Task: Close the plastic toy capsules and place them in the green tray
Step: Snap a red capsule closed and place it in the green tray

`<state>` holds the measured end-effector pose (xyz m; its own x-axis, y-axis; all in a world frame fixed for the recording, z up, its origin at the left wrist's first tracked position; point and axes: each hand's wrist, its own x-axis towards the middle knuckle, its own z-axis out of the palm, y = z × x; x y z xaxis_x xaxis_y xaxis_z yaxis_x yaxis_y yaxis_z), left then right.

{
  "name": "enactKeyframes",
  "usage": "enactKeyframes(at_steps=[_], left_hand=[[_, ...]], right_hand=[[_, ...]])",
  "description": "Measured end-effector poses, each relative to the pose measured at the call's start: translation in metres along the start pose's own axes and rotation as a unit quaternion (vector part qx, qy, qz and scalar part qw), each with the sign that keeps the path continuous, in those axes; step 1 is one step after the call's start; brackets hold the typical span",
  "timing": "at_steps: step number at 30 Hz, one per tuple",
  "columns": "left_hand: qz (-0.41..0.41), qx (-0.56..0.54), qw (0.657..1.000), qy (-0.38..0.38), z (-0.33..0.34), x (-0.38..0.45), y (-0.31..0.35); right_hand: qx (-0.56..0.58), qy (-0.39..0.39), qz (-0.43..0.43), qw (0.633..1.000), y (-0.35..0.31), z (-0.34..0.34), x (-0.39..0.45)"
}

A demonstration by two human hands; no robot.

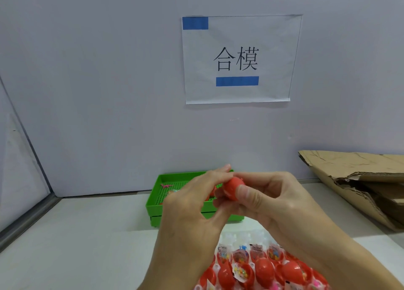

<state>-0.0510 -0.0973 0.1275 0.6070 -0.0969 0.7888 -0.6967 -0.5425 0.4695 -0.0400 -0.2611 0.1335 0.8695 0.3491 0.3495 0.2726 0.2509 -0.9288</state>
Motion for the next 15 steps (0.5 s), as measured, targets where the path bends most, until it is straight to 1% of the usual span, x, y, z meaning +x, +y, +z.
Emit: enactKeyframes(at_steps=[2,3,4,5,6,7,8,11,15], left_hand=[[-0.052,-0.037,0.997,-0.041,-0.003,0.001,0.001],[-0.089,-0.09,0.989,-0.072,-0.003,0.001,0.001],[-0.133,-0.167,0.972,-0.099,-0.004,0.001,0.001],[-0.178,-0.243,0.946,-0.118,-0.003,0.001,0.001],[-0.214,-0.296,0.923,-0.124,-0.002,0.001,0.001],[-0.236,-0.322,0.909,-0.123,0.0,0.001,0.0],[-0.246,-0.33,0.903,-0.121,0.003,0.0,-0.001],[-0.238,-0.333,0.906,-0.111,0.009,0.0,-0.001],[-0.174,-0.33,0.922,-0.102,0.012,-0.001,0.005]], right_hand=[[-0.052,0.039,-0.018,0.998,0.003,0.001,0.0],[-0.075,0.058,-0.027,0.995,0.004,0.001,0.0],[-0.095,0.067,-0.035,0.993,0.004,0.001,0.0],[-0.113,0.068,-0.044,0.99,0.004,0.002,0.0],[-0.131,0.063,-0.054,0.988,0.004,0.003,0.0],[-0.151,0.056,-0.064,0.985,0.004,0.005,0.0],[-0.171,0.051,-0.069,0.982,0.005,0.007,-0.001],[-0.21,0.05,-0.079,0.973,0.009,0.008,-0.001],[-0.235,0.041,-0.081,0.968,0.009,0.006,-0.002]])
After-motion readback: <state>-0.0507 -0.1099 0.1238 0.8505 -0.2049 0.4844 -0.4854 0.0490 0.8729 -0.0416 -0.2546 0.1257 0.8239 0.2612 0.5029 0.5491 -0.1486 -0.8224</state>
